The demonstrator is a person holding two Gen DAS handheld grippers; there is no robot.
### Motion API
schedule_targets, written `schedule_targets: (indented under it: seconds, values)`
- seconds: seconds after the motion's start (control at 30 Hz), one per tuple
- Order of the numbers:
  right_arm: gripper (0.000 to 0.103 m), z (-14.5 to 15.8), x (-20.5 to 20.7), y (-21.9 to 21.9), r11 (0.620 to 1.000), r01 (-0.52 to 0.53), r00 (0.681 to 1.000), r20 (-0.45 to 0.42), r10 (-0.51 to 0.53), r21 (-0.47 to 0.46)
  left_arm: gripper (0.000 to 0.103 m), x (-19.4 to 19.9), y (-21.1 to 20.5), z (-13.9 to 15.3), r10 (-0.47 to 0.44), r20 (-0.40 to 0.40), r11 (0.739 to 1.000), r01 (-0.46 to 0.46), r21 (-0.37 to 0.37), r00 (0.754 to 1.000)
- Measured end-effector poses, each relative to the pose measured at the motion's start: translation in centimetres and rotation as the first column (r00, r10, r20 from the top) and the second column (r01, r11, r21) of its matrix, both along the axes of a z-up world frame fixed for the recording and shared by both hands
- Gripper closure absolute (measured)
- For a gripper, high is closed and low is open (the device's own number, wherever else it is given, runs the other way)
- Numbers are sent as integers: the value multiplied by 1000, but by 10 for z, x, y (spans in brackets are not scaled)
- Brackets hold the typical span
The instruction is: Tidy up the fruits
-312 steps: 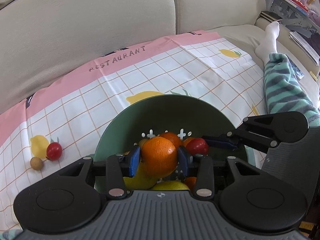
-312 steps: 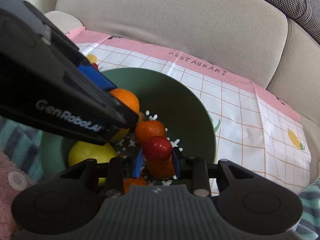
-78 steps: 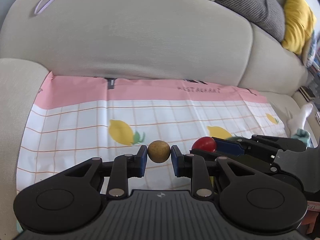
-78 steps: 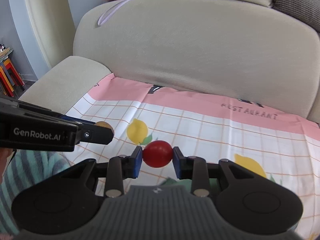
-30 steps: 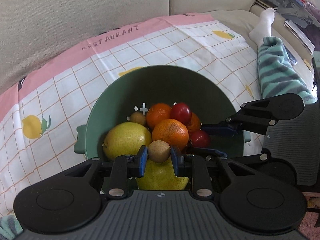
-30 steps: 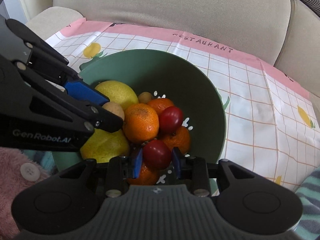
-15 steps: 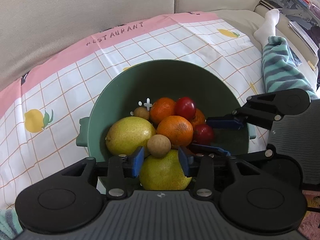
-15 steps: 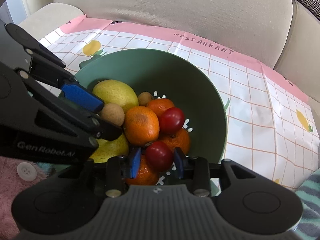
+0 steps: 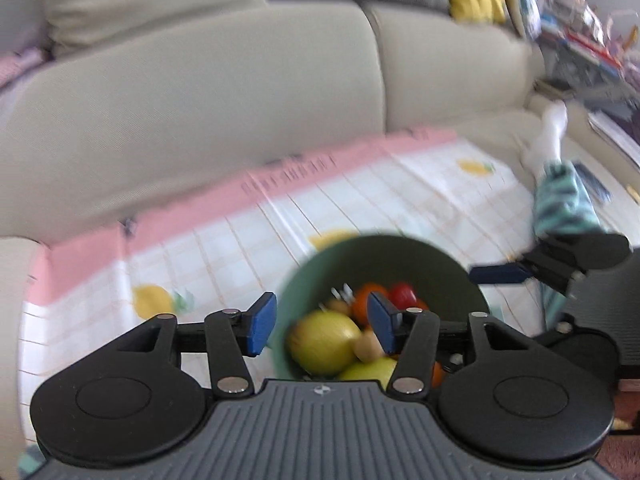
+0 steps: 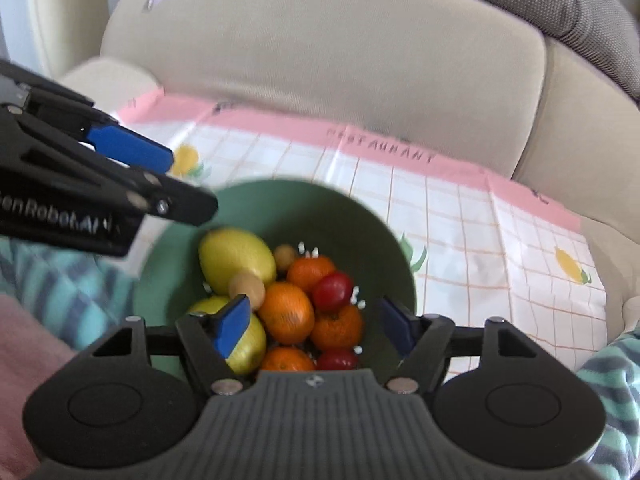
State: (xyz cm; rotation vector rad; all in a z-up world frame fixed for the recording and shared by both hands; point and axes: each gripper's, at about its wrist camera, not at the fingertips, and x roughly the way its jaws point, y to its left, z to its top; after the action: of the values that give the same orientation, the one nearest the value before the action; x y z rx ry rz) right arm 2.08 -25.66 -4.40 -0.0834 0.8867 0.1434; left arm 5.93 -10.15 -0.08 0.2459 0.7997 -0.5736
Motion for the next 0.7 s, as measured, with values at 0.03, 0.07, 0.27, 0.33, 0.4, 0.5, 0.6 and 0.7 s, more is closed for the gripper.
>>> schedule_targets:
  seconds: [0.03, 0.07, 0.27, 0.33, 0.4, 0.5, 0.6, 0.7]
  values:
    - [31, 5, -3, -1, 1000, 13, 1000, 14, -14, 20, 39, -2, 4, 7, 20, 24, 1000, -20, -11, 1000]
    - [30, 11, -5, -2, 999, 29, 999, 27, -30, 43, 38, -4, 8, 13, 39, 46, 999, -38, -22, 998]
    - [22, 48, -32, -2, 981, 95, 989, 92, -112, 167, 28, -27, 25, 39, 90, 158, 996, -85, -41, 983]
    - [17, 56, -40, 3, 976, 105, 986, 105, -127, 188, 25, -38, 27, 43, 88, 181, 996, -85, -27, 980]
    - [16, 62, -50, 7, 972, 111, 984, 111, -136, 206, 24, -47, 27, 44, 87, 179, 996, -89, -1, 980]
    - [13, 69, -64, 15, 971, 102, 986, 106, -127, 216, 24, -60, 32, 42, 103, 154, 994, -108, 19, 983]
    - [7, 74, -76, 25, 979, 100, 986, 112, -121, 176, 24, -69, 34, 37, 130, 117, 991, -134, 25, 985]
    - [6, 73, -83, 28, 984, 109, 986, 108, -125, 144, 24, -77, 36, 31, 153, 84, 988, -155, 23, 985]
